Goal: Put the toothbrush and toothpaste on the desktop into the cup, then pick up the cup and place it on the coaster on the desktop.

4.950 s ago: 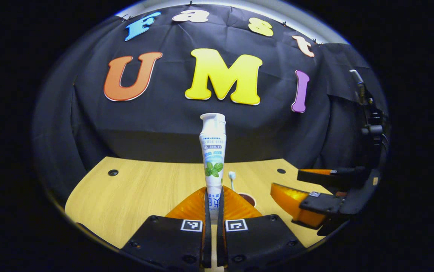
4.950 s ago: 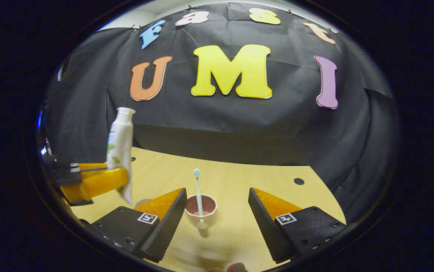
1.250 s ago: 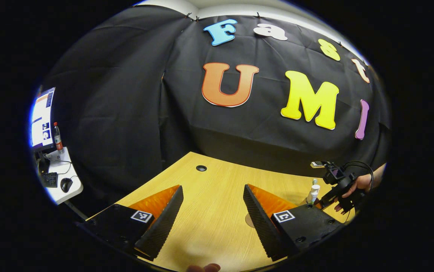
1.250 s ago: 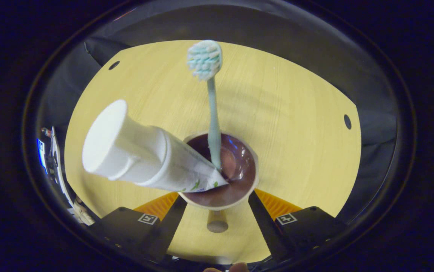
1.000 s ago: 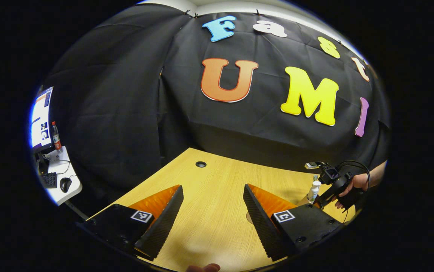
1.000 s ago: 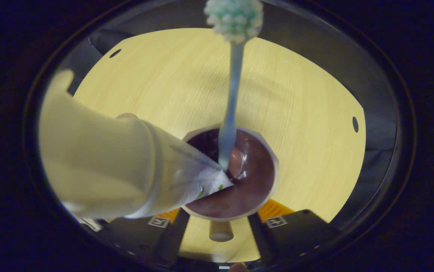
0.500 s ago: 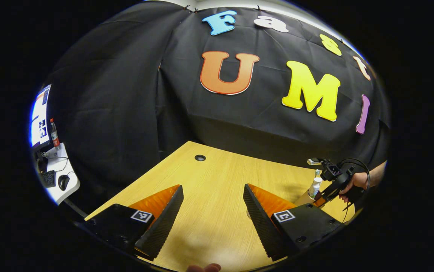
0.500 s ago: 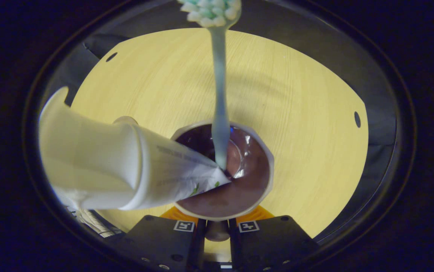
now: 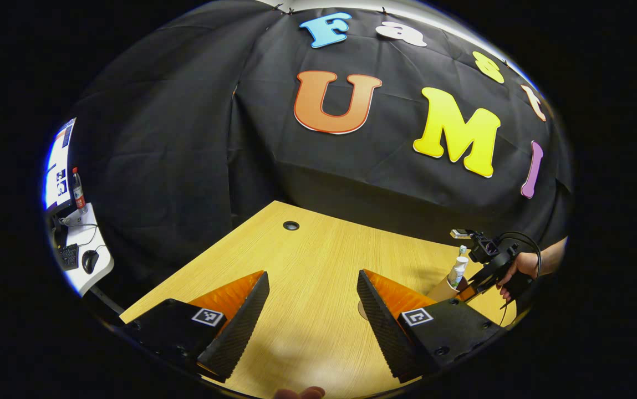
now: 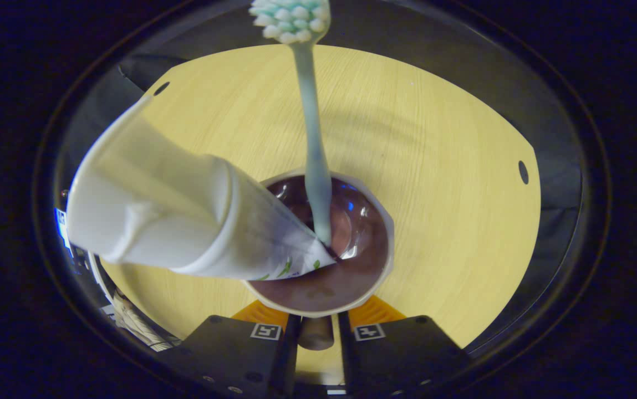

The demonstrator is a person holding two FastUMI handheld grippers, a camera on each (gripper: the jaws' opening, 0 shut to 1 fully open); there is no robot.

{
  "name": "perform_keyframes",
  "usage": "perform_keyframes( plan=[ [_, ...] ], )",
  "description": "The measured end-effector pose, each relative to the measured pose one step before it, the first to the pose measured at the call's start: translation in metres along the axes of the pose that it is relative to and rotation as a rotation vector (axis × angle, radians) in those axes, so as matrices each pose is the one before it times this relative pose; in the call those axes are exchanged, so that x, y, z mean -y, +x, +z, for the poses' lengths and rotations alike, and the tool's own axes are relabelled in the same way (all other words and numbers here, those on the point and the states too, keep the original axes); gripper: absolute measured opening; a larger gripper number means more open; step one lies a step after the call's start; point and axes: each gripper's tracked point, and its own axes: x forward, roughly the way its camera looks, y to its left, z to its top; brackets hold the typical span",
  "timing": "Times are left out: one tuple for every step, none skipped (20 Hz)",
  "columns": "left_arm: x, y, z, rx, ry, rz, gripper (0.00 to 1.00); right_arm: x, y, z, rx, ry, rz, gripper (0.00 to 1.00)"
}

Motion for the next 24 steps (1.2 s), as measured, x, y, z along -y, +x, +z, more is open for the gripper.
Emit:
perform_keyframes(
  plan=[
    [-0.00037,-0.00017,-0.0004,-0.00218,-0.00378,0.00115,1.0,0.00026,0.0002,-0.00099,-0.00218,-0.01718,-0.00461,0.28],
    [-0.00026,-0.00012,-0.00117,-0.00093,-0.00301,0.00139,1.0,0.00053,-0.00198,0.00174,0.00653,-0.00888,-0.0015,0.29],
    [0.00147,0.00029,0.00083,-0.00063,-0.00178,-0.00047,1.0,-0.00181,-0.00118,0.00131,0.00684,0.00863,0.00445,0.33],
    [0.00007,-0.00093,-0.00001,0.00028,-0.00085,-0.00167,1.0,-0.0003,-0.00157,0.00148,0.00934,0.00593,-0.00033,0.32],
    [0.00059,-0.00027,0.0004,0.00083,-0.00051,-0.00158,1.0,0.00113,-0.00144,-0.00011,0.00338,0.00123,0.00065,0.33],
    [-0.00045,-0.00131,-0.00136,0.0019,0.00085,-0.00186,1.0,0.00058,0.00139,0.00281,0.01441,0.01964,0.00514,0.33],
    [-0.00095,-0.00155,-0.00037,0.00035,0.00175,0.00047,1.0,0.00091,0.00201,0.00036,0.00068,0.03344,0.00613,0.31],
    [-0.00056,0.00043,0.00091,0.00059,0.00107,0.00116,1.0,0.00433,0.00183,-0.00388,-0.01449,0.02526,-0.01159,0.29],
    [-0.00021,-0.00025,-0.00086,-0.00171,0.00087,0.00036,1.0,0.00196,0.00067,-0.00075,-0.00326,0.01913,0.0007,0.31],
    [-0.00002,0.0006,0.00087,0.00036,0.00041,-0.00041,1.0,0.00025,0.00041,0.00357,0.01251,0.01449,0.00841,0.3],
    [-0.00126,-0.00174,-0.00018,0.00013,-0.00142,0.00074,1.0,-0.00917,-0.00174,0.00448,0.02582,0.01759,0.04543,0.39],
    [-0.00031,-0.00121,-0.00124,-0.00237,-0.00393,-0.00001,1.0,-0.00212,-0.00405,0.00343,0.007,0.00758,0.0116,0.6],
    [0.00002,0.00016,-0.00188,-0.00573,-0.00653,0.00186,1.0,0.00075,0.00119,-0.00161,-0.00192,-0.0102,-0.00518,0.81],
    [-0.00061,0.00047,-0.00142,-0.00521,-0.0057,0.0008,1.0,0.00163,-0.00077,-0.00185,-0.01135,-0.0156,-0.00452,0.81],
    [0.0,0.00072,-0.00221,-0.0056,-0.0036,0.00053,1.0,0.00167,0.00058,-0.00164,-0.00951,0.00169,-0.00735,0.78],
    [-0.00053,0.00076,-0.00104,-0.00128,-0.00184,-0.00079,1.0,-0.00214,0.00102,-0.00154,-0.00857,0.00833,0.00806,0.77],
    [0.00072,-0.00027,-0.00067,0.00049,0.00076,-0.00115,1.0,0.00206,0.00116,-0.00118,-0.00477,0.01296,-0.00998,0.69],
    [0.00005,-0.00049,0.00081,0.00272,0.00288,-0.00169,1.0,0.00104,-0.00383,0.00312,0.0029,0.009,-0.00952,0.48],
    [0.00079,0.00009,0.0011,0.0022,0.00373,-0.00181,1.0,-0.00142,0.00322,-0.00293,-0.00562,-0.00504,-0.00124,0.27],
    [0.00033,-0.00032,0.00049,0.00201,0.00193,-0.00132,1.0,0.00138,-0.00104,-0.00061,-0.00621,-0.02527,-0.00419,0.27],
    [-0.00023,0.00013,-0.00013,0.00109,-0.00121,0.00023,1.0,0.00062,-0.00157,0.00069,0.00128,-0.02124,-0.00502,0.27],
    [-0.00052,0.00056,-0.00107,-0.00047,-0.00181,0.00139,1.0,-0.00155,-0.00083,-0.00021,-0.00138,-0.01433,0.00044,0.27],
    [-0.00092,0.00042,-0.00039,-0.00214,-0.00326,0.00156,1.0,-0.00093,-0.00045,-0.00062,0.0019,-0.00989,-0.00019,0.26],
    [-0.00076,0.00093,-0.00083,-0.00162,-0.0021,0.00297,1.0,-0.00022,-0.00066,0.00003,0.0005,-0.00141,-0.00031,0.26]
  ],
)
